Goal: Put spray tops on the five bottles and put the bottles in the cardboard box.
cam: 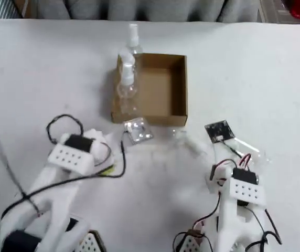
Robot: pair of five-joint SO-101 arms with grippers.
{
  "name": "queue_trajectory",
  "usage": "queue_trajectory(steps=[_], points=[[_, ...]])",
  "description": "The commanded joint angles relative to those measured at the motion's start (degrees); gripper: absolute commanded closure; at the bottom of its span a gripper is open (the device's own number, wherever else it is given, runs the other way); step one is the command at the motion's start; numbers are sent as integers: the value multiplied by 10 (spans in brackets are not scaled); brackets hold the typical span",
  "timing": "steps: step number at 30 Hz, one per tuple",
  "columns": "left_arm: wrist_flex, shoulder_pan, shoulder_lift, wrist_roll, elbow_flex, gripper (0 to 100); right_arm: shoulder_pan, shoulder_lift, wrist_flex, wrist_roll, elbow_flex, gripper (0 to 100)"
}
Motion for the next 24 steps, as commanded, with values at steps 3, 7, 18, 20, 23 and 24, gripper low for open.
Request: queue_trajectory(steps=[3,7,18,20,23,24], points=[[-14,7,104,-5,-90,827,7,-7,-9,7,-2,984],[-24,7,179,-6,-126,801,7,-7,-9,7,-2,984],[-36,-3,235,-4,-157,801,5,-5,-9,24,-2,984],[-34,-3,235,-1,-157,801,5,-5,-9,25,-2,984],[-37,-4,236,0,-157,852,6,-5,-9,25,-2,984],[-38,-8,236,0,-157,895,7,-5,-9,25,-2,984]])
